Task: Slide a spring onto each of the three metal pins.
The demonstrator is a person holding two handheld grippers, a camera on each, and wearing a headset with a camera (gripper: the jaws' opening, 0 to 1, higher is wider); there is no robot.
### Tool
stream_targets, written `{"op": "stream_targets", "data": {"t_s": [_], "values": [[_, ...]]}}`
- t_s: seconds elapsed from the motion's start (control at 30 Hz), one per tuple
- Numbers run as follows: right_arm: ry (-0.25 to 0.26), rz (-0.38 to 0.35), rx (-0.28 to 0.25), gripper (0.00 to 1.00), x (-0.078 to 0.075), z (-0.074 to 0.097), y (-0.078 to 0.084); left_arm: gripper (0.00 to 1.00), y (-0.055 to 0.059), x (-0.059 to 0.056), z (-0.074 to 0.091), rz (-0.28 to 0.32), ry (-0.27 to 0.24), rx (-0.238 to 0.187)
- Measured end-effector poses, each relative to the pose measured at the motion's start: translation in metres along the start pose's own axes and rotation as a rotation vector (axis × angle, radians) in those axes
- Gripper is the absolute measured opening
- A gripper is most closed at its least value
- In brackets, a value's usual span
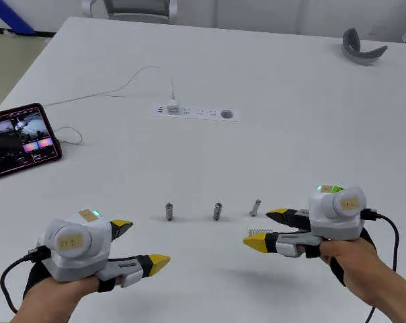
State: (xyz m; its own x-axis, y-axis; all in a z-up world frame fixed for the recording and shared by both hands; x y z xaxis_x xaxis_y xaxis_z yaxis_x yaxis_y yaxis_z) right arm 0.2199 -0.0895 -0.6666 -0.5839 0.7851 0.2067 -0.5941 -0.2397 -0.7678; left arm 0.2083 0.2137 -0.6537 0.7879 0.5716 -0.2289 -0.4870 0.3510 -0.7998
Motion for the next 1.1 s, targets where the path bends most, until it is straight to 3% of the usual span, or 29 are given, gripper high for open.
{"op": "stream_targets", "data": {"t_s": [0.73, 1.1], "values": [[0.022, -0.075, -0.001, 0.64, 0.006, 0.018, 0.032, 0.65, -0.004, 0.0, -0.012, -0.015, 0.028, 0.021], [0.036, -0.096, 0.003, 0.65, 0.005, 0.026, 0.043, 0.65, -0.007, -0.008, -0.023, -0.041, 0.06, 0.038]]}}
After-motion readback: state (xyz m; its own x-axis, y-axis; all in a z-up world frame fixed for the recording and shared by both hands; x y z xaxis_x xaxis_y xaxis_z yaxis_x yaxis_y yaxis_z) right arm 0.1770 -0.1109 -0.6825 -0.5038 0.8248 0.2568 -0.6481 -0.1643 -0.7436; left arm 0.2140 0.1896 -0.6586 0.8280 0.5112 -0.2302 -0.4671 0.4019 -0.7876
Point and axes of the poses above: the centre of the closed fingertips' face, and the gripper's own axes: z roughly backward along the fingers, x roughly to its left, y roughly out of its underside, the point moved 8 cm from there along z, roughly backward along the fingers, and after that the axes turned 8 degrees about y, right-handed, at the moved point
